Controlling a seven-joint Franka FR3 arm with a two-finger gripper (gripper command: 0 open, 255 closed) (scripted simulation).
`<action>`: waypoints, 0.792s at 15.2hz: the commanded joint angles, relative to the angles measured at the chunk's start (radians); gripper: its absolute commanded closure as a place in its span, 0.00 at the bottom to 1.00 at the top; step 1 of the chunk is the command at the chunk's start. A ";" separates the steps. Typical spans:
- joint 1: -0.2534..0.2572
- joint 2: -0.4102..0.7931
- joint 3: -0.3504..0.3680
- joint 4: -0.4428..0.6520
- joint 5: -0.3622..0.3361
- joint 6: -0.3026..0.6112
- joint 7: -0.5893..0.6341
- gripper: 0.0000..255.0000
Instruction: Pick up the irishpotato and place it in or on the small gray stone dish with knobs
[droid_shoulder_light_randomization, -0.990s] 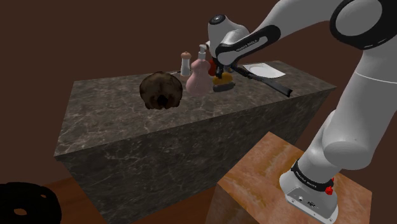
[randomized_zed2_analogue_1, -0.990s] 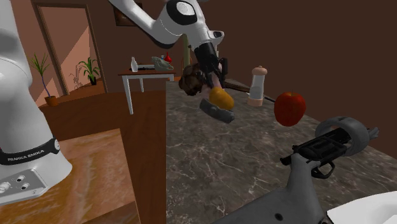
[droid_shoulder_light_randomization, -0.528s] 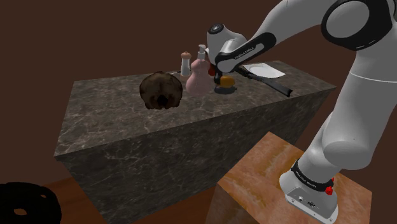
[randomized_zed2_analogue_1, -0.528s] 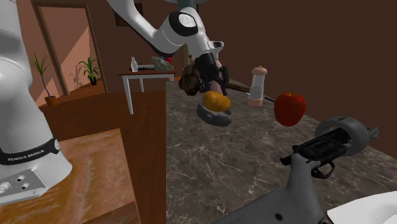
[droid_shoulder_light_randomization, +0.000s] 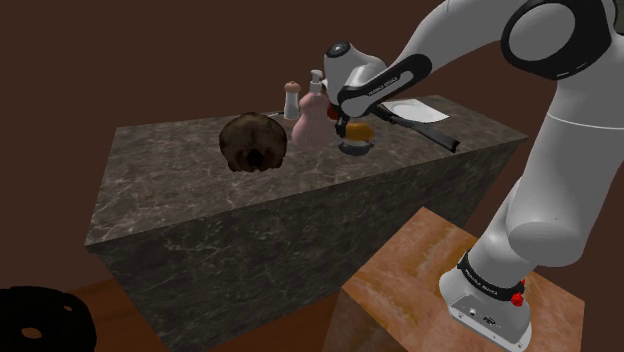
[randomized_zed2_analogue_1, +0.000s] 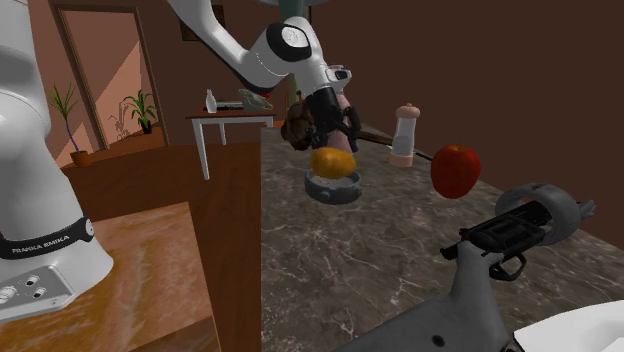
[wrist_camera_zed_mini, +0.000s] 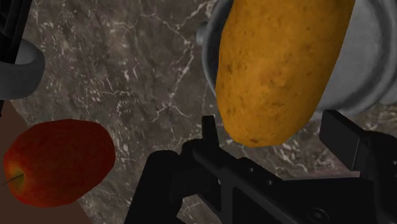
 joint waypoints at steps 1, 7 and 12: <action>0.000 0.009 0.001 0.000 0.002 -0.001 0.000 0.00; 0.015 -0.042 0.011 0.001 0.012 -0.058 -0.009 0.00; 0.030 -0.077 0.023 0.012 0.022 -0.109 -0.014 0.00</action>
